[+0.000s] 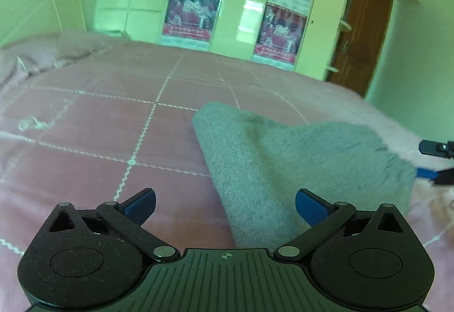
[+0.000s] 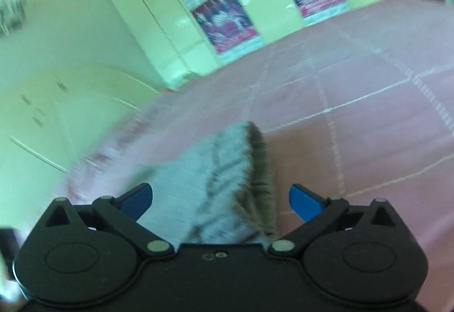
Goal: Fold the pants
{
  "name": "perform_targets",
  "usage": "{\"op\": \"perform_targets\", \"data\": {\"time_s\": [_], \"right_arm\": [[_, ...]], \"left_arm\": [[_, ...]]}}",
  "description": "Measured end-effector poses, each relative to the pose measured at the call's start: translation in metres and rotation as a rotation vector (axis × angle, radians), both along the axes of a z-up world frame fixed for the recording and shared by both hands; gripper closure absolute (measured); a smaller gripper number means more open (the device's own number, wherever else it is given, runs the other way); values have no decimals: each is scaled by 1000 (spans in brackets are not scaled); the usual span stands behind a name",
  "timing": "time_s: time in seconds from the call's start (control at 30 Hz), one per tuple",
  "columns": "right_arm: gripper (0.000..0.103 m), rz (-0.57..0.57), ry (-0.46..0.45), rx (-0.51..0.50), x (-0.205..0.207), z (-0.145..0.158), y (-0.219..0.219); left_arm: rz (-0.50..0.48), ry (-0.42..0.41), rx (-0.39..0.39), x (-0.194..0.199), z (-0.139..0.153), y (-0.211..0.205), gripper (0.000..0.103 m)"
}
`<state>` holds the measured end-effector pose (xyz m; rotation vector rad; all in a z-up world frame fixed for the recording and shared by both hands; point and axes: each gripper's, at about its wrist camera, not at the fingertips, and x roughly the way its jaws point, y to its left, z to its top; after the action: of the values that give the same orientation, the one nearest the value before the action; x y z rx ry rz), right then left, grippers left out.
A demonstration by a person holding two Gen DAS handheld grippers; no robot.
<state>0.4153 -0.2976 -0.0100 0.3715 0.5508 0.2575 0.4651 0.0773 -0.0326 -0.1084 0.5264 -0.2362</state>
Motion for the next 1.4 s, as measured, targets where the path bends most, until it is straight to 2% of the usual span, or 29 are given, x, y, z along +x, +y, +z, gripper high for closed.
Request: {"op": "perform_targets", "data": {"time_s": [0.03, 0.07, 0.1, 0.2, 0.3, 0.47, 0.57, 0.67, 0.8, 0.87, 0.93, 1.1, 1.17, 1.23, 1.4], "right_arm": [[5, -44, 78, -110, 8, -9, 10], [5, -39, 155, -159, 12, -22, 15], [6, -20, 183, -123, 18, -34, 17], [6, -29, 156, -134, 12, -35, 19], [6, -41, 171, -97, 2, -23, 18], [6, -8, 68, -136, -55, 11, 14], [6, 24, 24, -147, -92, 28, 14], [6, 49, -35, -111, -131, 43, 14], [6, 5, -182, -5, -201, 66, 12], [6, -15, -221, 40, -235, 74, 9], [6, -24, -234, 13, -268, 80, 10], [6, -42, -276, -139, -350, 87, 26], [6, -65, -296, -171, -375, 83, 31], [6, -74, -303, -207, -392, 78, 36], [6, -77, -310, -218, -411, 70, 47]], "left_arm": [[10, 12, 65, 1, -4, -8, 0], [17, 25, 110, -2, -12, -13, 0], [20, 20, 100, -4, -14, -11, 0], [28, 44, 49, -2, -7, 0, 0], [54, 54, 68, -10, 4, 4, 0], [92, 68, 138, -48, 28, -1, 0], [99, 54, 143, -78, 45, -6, 0], [102, 33, 129, -112, 61, -7, 0], [137, -23, 187, -172, 85, -4, 0], [139, -64, 161, -208, 97, 2, 0], [143, -74, 128, -241, 106, 6, 0], [163, -145, 139, -325, 117, -4, 0], [158, -150, 111, -352, 116, -9, 0], [154, -181, 92, -376, 115, -13, 0], [144, -249, 23, -417, 112, -23, 0]]}}
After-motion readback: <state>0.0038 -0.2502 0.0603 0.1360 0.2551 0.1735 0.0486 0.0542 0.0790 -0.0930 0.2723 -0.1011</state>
